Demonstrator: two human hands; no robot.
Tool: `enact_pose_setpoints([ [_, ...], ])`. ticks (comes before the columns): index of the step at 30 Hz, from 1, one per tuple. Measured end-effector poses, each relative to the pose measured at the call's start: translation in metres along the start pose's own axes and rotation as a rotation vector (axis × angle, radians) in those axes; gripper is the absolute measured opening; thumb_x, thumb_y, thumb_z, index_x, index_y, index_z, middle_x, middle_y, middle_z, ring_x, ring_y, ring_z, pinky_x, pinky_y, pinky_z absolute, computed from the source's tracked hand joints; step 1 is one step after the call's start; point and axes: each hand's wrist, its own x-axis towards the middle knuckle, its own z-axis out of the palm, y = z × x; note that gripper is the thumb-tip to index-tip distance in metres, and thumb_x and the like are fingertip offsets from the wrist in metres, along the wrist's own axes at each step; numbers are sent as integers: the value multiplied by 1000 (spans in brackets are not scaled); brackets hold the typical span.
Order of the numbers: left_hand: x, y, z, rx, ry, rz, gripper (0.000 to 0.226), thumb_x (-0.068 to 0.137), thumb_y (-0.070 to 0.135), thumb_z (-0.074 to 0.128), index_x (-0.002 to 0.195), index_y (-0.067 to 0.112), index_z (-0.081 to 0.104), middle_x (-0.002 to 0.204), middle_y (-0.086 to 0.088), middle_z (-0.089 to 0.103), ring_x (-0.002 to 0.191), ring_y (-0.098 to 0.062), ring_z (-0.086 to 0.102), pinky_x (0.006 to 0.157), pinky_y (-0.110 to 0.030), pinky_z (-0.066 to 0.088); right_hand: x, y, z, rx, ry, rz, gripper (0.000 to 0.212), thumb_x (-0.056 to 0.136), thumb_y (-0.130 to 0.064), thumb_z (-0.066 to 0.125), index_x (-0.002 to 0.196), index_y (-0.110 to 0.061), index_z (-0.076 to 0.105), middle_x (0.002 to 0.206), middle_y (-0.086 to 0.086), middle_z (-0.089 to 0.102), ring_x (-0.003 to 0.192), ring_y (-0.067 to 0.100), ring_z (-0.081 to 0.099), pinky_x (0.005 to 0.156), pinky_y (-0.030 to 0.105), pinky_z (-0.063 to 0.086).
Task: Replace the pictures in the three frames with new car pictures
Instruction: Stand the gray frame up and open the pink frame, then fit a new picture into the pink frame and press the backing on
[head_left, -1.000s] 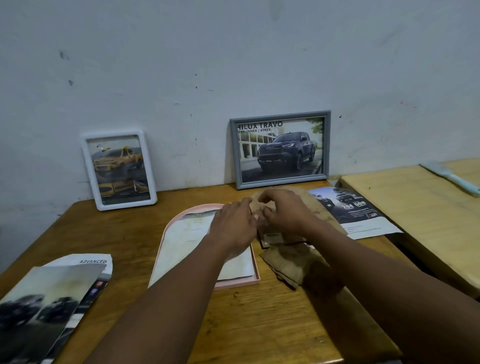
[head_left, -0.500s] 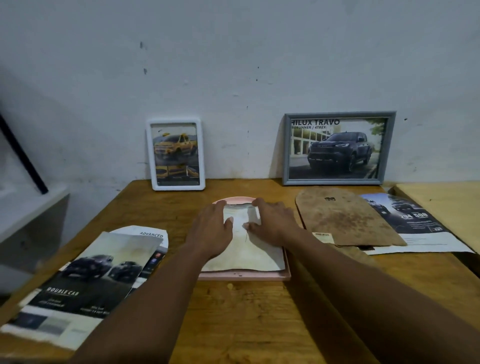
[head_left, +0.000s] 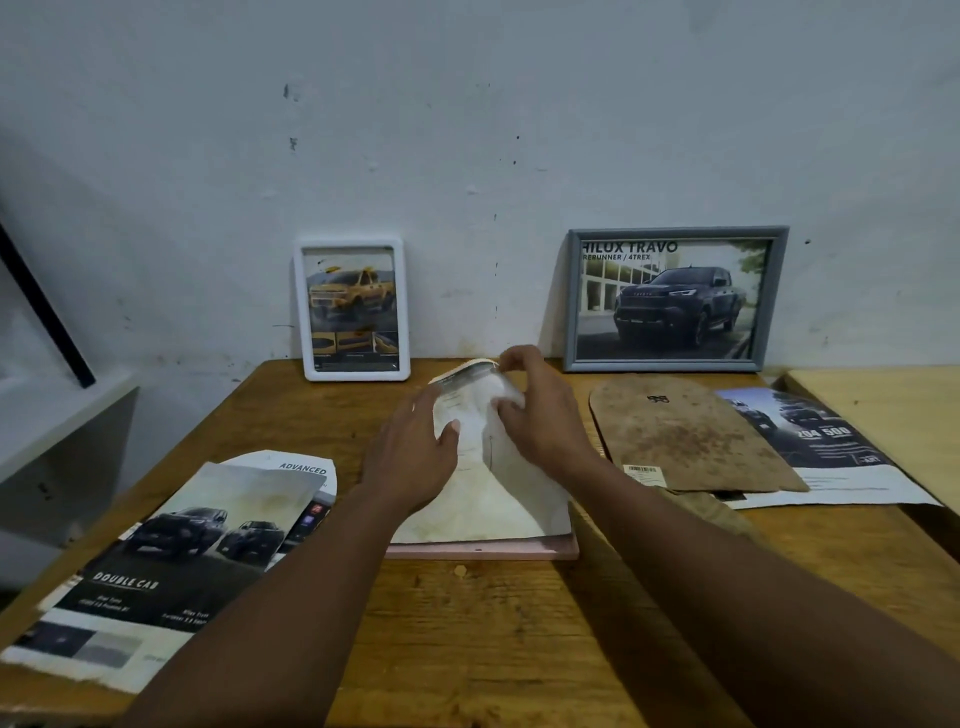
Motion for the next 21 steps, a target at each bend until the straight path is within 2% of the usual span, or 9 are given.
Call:
enact_pose_setpoints([
  [4,0,12,-7,-29,123,58,52,102,44,53,151,30,38,162,8,31,144,-18,37,109,-37,38,19,-4,-29,153,43,86,34,89,-14,71,118,-23,56,115,-13,56,99,9,57,77,19,48],
  [7,8,23,-6,-90,143,115,51,98,39,64,145,30,47,158,9,36,139,-15,42,105,-30,41,33,0,-57,175,65,130,34,88,-16,73,116,-24,56,116,-11,58,102,11,57,85,30,53],
  [8,13,28,-3,-123,140,132,49,95,38,68,141,32,51,156,9,38,137,-17,44,108,-35,44,37,3,-68,165,66,136,34,88,-16,73,116,-23,56,115,-11,58,104,12,57,85,31,51],
  [10,19,44,5,-220,146,136,43,90,37,74,129,35,58,151,10,45,132,-18,50,104,-46,52,42,11,-93,127,63,128,33,86,-15,74,114,-22,58,113,-12,60,106,11,58,87,30,49],
  [12,23,66,15,-284,159,155,35,88,32,77,120,31,64,142,7,53,126,-18,54,99,-47,54,44,24,-121,74,74,110,32,84,-14,77,111,-19,60,112,-10,64,106,9,60,94,30,49],
  [15,26,104,39,-384,94,196,27,89,22,77,113,27,67,129,7,60,113,-15,58,93,-40,57,43,47,-164,-37,97,143,32,84,-13,76,112,-16,61,115,-7,63,108,7,57,97,27,46],
  [17,27,132,59,-414,37,213,26,90,17,76,113,26,70,120,5,64,96,-9,59,79,-24,54,40,64,-192,-153,116,159,30,86,-13,75,113,-17,61,114,-6,59,105,10,54,90,27,43],
  [18,27,145,69,-423,7,214,25,90,15,76,112,25,71,115,3,67,88,-6,59,72,-21,51,39,73,-204,-210,117,168,29,87,-13,74,112,-17,62,112,-6,57,102,12,53,87,27,41],
  [21,25,182,104,-469,-95,199,23,93,9,70,112,21,74,108,5,68,87,-5,61,75,-24,55,35,105,-233,-337,89,204,26,87,-10,74,109,-18,62,115,0,60,99,17,53,84,29,41],
])
